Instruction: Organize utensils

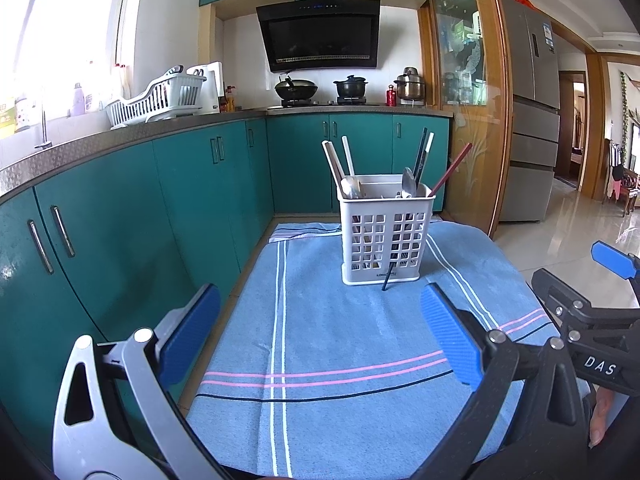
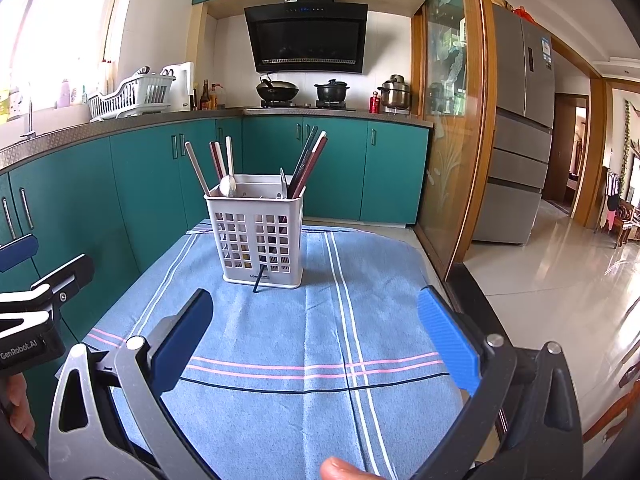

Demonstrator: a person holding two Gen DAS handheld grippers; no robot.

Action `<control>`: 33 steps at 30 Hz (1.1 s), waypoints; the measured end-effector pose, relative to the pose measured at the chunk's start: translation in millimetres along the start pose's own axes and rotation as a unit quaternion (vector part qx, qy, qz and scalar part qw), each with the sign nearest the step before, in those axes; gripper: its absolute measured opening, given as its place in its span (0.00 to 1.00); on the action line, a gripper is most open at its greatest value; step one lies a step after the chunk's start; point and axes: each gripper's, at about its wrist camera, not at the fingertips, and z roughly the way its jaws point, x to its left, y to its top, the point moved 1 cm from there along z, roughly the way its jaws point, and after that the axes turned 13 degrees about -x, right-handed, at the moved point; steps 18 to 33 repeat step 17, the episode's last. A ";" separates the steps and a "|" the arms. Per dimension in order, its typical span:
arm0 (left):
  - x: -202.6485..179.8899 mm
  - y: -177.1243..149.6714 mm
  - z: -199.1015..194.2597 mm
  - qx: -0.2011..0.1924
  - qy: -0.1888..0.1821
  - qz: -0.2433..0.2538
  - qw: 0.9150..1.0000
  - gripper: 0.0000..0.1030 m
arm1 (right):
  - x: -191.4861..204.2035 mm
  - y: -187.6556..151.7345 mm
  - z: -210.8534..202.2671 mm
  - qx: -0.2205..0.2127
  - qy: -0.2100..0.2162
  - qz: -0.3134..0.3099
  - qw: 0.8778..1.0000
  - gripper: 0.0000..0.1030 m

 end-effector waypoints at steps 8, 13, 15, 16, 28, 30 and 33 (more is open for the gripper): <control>-2.6 -0.6 -2.2 0.002 -0.005 0.000 1.000 0.96 | -0.8 -2.2 -1.2 0.002 0.001 0.000 1.000 0.97; -2.7 -0.9 -1.5 0.004 -0.005 -0.002 1.000 0.96 | -1.3 -3.0 -1.6 0.002 0.001 0.000 1.000 0.97; -3.4 -1.3 -1.4 0.006 -0.004 -0.001 1.000 0.96 | -0.8 -3.0 -1.7 0.003 0.001 0.000 1.000 0.97; -3.9 -1.6 -1.6 0.006 -0.004 -0.001 1.000 0.96 | -0.3 -2.7 -1.6 0.003 0.001 0.000 1.000 0.97; -3.8 -1.7 -1.7 0.006 -0.004 -0.001 1.000 0.96 | 0.1 -3.2 -1.9 0.003 0.001 0.000 1.000 0.97; -3.8 -1.7 -1.7 0.006 -0.004 -0.001 1.000 0.96 | 0.1 -3.2 -1.9 0.003 0.001 0.000 1.000 0.97; -3.8 -1.7 -1.7 0.006 -0.004 -0.001 1.000 0.96 | 0.1 -3.2 -1.9 0.003 0.001 0.000 1.000 0.97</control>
